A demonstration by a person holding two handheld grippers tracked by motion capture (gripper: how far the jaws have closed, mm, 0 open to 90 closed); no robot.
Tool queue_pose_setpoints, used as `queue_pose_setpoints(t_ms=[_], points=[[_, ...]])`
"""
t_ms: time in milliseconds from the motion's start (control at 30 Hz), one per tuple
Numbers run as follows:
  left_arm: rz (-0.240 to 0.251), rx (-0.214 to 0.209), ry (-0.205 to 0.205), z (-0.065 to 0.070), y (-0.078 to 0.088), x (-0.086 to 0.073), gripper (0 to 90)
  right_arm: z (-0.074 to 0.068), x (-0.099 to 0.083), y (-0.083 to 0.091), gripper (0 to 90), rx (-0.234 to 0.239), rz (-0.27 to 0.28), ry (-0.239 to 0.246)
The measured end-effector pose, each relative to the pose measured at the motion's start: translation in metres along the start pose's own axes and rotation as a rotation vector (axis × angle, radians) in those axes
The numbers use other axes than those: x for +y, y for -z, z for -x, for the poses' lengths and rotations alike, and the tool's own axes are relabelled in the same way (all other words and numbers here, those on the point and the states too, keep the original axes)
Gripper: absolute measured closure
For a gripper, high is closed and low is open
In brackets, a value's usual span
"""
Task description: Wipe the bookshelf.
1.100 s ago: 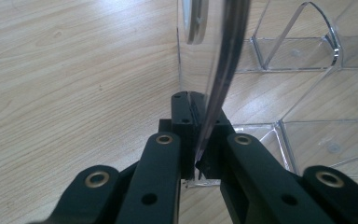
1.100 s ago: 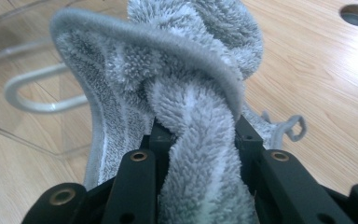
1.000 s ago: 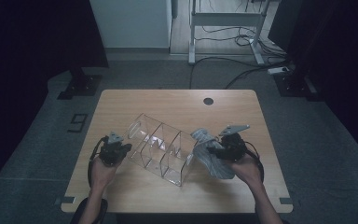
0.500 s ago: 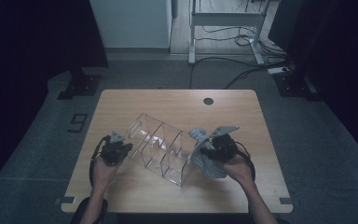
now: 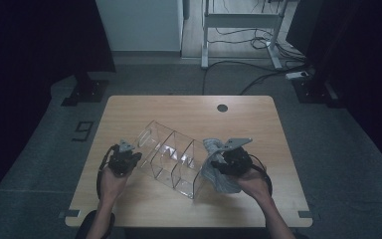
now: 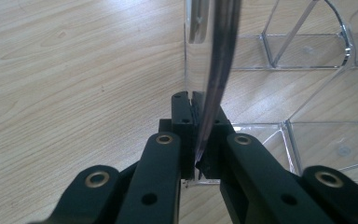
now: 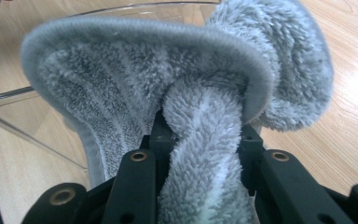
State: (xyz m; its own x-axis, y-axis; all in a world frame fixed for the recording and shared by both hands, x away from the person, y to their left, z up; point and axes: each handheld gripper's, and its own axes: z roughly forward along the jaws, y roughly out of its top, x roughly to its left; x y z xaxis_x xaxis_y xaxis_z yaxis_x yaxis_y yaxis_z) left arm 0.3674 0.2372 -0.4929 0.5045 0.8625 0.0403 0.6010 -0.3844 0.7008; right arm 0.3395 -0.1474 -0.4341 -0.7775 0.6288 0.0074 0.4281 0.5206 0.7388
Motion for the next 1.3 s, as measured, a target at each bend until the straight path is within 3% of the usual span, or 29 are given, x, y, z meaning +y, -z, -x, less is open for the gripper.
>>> queue_pose_setpoints(t_ms=[567,1100,1300], points=[[-0.011,0.019,0.008,0.002,0.000,0.001,86.9,-0.032,0.003,0.008,67.1,0.033,-0.013,0.062],[-0.021,0.039,0.014,0.005,-0.001,0.002,86.5,-0.064,-0.001,0.009,67.0,0.122,-0.041,0.106],[-0.019,0.033,0.015,0.004,-0.001,0.002,86.4,-0.067,-0.002,0.007,67.0,0.134,-0.054,0.112]])
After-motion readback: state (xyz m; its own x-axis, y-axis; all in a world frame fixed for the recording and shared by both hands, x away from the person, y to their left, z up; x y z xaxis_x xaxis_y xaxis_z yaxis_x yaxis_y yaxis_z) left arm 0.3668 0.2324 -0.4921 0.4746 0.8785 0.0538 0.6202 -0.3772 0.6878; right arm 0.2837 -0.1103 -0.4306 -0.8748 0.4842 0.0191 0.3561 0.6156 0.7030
